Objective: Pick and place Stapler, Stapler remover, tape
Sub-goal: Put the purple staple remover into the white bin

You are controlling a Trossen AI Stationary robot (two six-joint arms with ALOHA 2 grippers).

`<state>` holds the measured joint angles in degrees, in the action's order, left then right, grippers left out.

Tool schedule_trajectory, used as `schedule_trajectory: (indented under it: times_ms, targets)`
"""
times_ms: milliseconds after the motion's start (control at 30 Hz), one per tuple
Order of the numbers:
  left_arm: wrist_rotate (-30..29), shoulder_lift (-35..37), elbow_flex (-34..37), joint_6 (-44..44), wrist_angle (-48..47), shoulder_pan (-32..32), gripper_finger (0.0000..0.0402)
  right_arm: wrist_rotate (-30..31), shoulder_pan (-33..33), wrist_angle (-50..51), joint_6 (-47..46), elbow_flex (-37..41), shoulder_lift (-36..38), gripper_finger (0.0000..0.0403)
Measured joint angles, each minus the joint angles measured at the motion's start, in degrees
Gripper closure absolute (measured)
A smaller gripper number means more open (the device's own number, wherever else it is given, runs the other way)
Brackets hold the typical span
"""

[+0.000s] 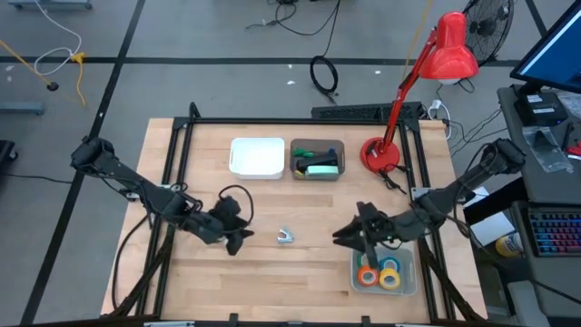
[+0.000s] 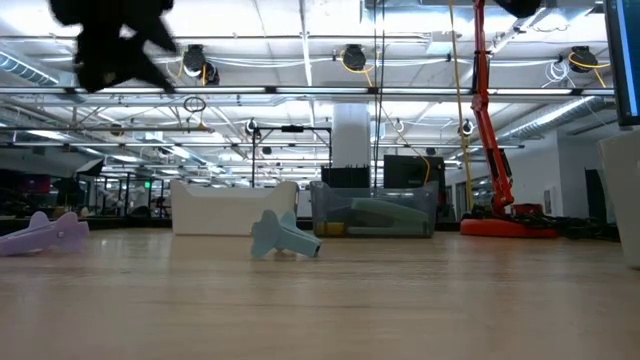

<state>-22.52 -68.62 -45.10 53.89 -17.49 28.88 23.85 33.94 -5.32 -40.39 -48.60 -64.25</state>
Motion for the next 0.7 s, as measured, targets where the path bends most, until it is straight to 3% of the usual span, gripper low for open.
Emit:
schedule_trajectory:
  times_ms: [200, 300, 533, 700]
  targets:
    - [0.90, 0.00, 0.00, 28.90, -20.34, 0.11, 0.0220, -0.43, -2.61, 0.56, 4.99, 0.00, -0.02, 0.0323]
    - [3.40, 0.00, 0.00, 38.01, -27.32, 0.13, 0.0220, -3.36, -3.89, 0.87, 6.93, 0.00, -0.02, 0.0323]
    - [4.40, -0.12, 0.00, 41.93, -29.16, 0.07, 0.0220, -10.16, -6.83, 2.71, 13.65, 0.00, 0.18, 0.0324]
    - [5.75, -1.81, 0.00, 44.74, -28.96, 0.17, 0.0220, -10.55, -9.26, 8.73, 18.90, 0.00, 1.87, 0.0323]
